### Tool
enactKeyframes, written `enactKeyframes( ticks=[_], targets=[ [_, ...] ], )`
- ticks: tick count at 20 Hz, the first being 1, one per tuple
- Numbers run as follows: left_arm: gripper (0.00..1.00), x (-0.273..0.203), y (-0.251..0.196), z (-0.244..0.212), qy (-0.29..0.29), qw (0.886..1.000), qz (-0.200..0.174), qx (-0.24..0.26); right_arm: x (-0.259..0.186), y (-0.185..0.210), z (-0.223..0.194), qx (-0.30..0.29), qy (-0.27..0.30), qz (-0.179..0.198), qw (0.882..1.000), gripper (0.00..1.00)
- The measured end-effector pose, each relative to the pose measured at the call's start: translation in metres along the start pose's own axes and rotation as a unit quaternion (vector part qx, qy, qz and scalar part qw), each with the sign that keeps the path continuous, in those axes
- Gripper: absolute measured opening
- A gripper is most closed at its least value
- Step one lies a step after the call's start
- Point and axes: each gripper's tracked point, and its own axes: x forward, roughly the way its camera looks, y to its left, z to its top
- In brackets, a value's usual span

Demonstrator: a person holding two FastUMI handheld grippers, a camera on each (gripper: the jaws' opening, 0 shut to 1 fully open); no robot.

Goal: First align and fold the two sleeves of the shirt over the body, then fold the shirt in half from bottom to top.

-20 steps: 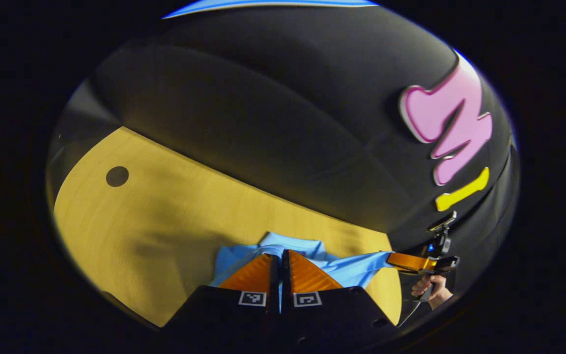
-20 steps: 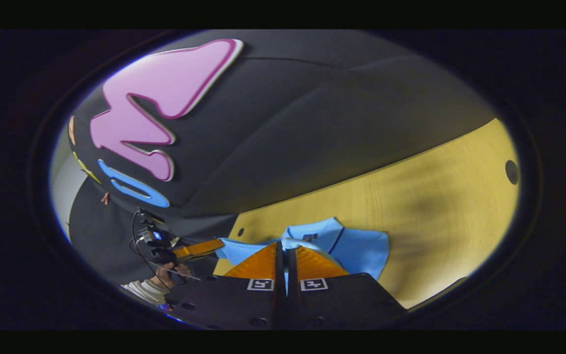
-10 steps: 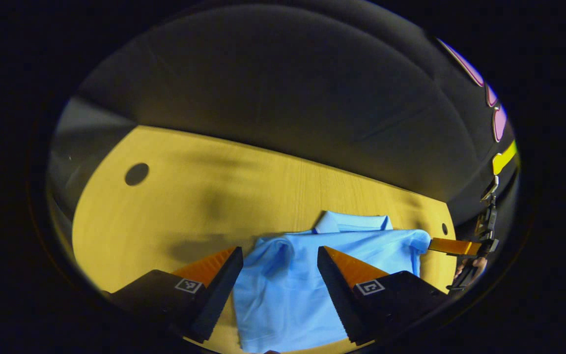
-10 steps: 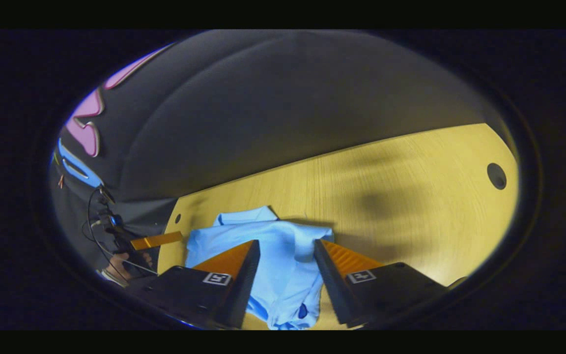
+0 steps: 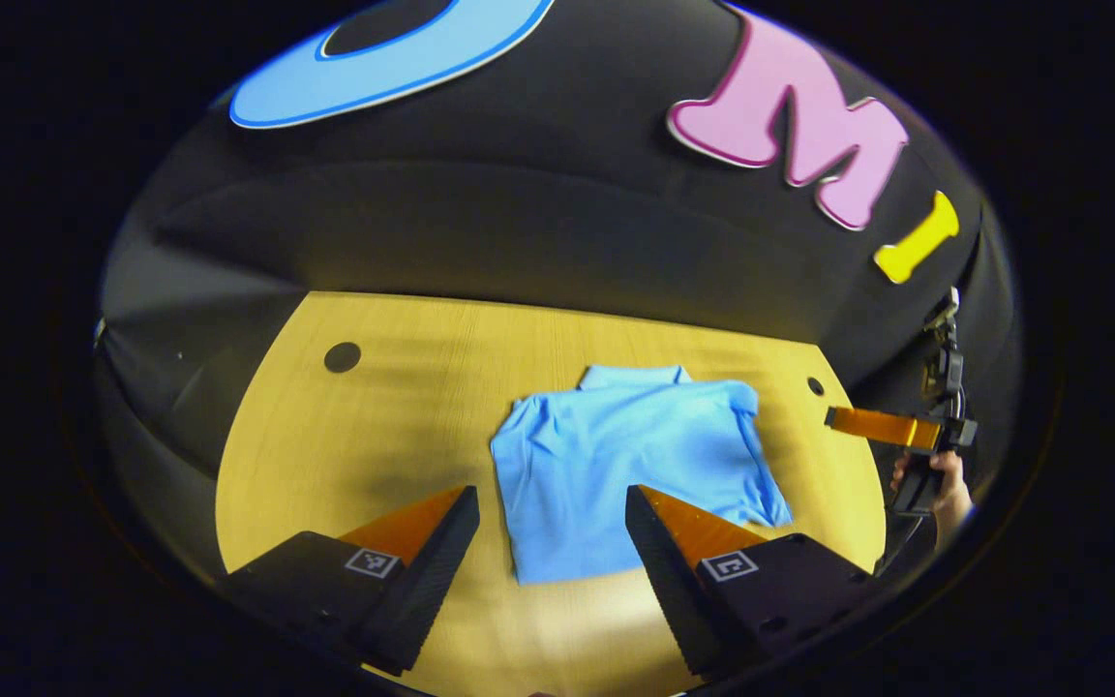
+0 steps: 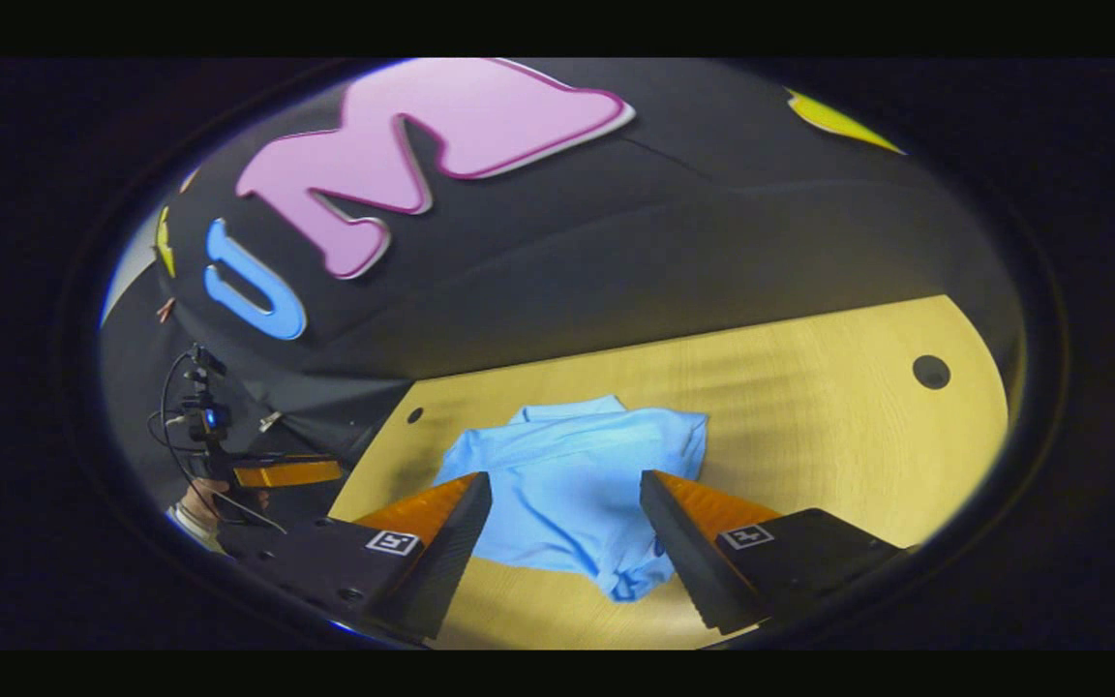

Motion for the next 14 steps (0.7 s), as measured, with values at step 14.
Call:
enactKeyframes(
  ticks=[14],
  targets=[
    [0.98, -0.302, -0.081, -0.14, -0.195, 0.96, 0.027, 0.198, -0.291, 0.204, -0.078, -0.107, -0.169, -0.027, 0.979, 0.97]
  ],
)
